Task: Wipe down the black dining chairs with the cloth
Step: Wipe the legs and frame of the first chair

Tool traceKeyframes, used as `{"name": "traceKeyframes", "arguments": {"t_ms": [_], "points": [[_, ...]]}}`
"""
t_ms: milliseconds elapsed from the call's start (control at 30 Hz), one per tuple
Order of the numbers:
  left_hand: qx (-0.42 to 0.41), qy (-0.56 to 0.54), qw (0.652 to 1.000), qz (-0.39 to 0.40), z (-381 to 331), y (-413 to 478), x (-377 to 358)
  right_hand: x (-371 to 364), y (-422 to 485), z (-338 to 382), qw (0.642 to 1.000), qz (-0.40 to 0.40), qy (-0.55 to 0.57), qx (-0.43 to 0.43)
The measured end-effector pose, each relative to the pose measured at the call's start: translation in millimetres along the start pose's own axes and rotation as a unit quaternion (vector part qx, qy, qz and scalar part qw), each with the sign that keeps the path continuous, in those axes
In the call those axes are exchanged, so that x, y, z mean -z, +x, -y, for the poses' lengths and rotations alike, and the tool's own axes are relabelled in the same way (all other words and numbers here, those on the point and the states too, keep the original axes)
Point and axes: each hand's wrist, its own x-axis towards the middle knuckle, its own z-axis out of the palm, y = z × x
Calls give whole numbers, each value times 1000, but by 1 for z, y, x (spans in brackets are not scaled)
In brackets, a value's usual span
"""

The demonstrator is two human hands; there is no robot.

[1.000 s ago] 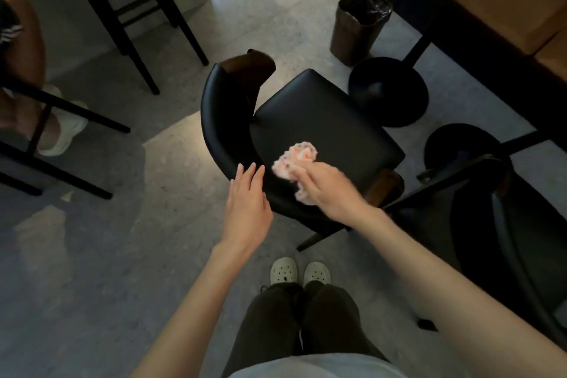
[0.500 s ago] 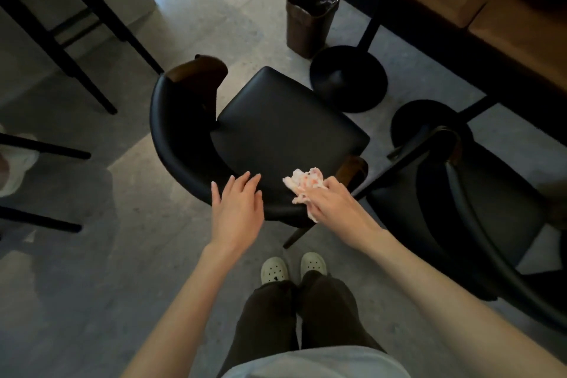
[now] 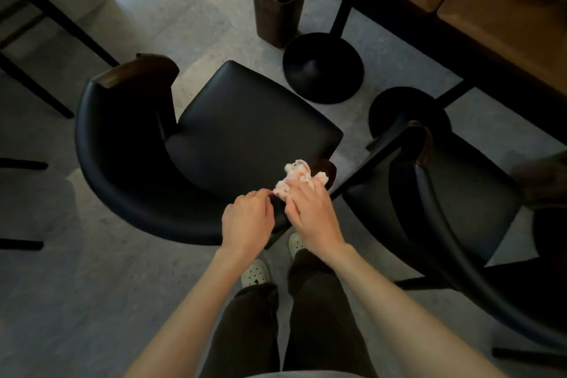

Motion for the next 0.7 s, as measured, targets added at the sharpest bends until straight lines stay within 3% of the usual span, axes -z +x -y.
{"name": "traceKeyframes", "arguments": {"t_ms": [100,333,400,533,633,700], "points": [[21,-6,999,-30,-3,3,-4,-6,12,-28,997,-31,55,-37],[34,-39,998,-24,-13,13,-13,12,73,-96,980,56,126,-142],[35,-45,998,-9,-19,19,-17,9,86,-106,952,68,194,-227],[46,-42,998,12,-25,26,-18,10,78,-104,850,26,362,-383],[57,-40,997,13,-26,27,-18,3,37,-72,882,-71,354,-303],[60,-36,997,13,-28,27,-18,-2,22,-56,913,-83,332,-221]]}}
